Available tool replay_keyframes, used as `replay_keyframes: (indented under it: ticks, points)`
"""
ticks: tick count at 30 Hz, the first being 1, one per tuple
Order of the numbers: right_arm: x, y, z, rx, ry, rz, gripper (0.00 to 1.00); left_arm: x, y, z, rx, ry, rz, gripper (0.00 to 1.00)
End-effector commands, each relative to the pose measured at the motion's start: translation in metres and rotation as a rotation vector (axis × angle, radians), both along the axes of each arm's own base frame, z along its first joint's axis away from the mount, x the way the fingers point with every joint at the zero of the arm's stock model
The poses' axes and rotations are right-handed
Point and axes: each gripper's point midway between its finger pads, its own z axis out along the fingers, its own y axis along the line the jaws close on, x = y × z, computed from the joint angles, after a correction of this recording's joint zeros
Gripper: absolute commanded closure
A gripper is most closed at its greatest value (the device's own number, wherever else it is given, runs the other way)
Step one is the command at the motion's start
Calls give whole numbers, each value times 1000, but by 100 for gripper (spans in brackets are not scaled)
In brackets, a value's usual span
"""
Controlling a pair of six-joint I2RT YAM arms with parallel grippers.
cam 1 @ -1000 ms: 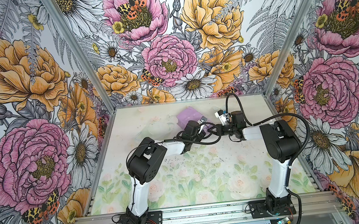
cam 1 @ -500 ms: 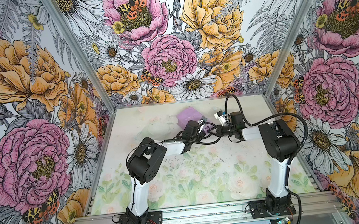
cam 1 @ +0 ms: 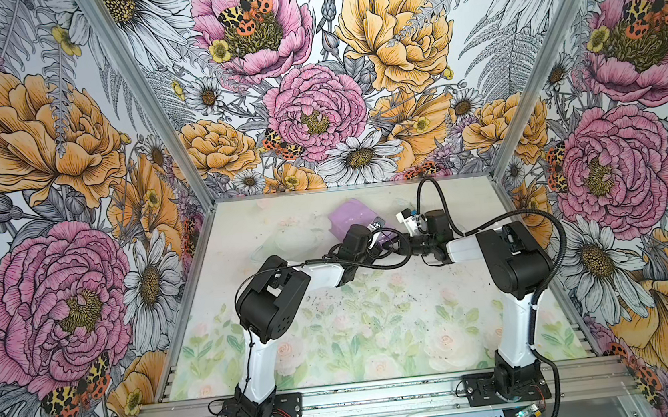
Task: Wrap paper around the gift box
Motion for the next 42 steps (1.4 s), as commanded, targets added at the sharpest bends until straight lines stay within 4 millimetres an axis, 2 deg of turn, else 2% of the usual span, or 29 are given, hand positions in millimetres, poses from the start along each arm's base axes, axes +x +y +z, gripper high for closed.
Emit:
replay_keyframes:
  ticks: [1,12,21,25,30,38,40,42]
  points:
    - [0,-3,9,8,-33,-2,71,-19,24,-56,88,173,8,25]
    - [-9,-21,16,23,-31,-46,68,-20,24,-58,88,177,7,26]
    - [0,-22,22,45,-51,-57,70,-20,25,-58,90,177,10,26]
    - [6,-21,24,49,-57,-56,64,-19,26,-57,90,175,12,26]
    - [12,-18,23,55,-59,-51,64,-19,25,-58,90,176,11,26]
    - [10,-17,25,60,-56,-41,92,-18,25,-56,91,171,10,26]
    - [8,-18,24,56,-48,-39,93,-17,24,-56,90,170,11,26]
    - [7,-19,19,38,-38,-46,86,-18,24,-56,90,170,10,25]
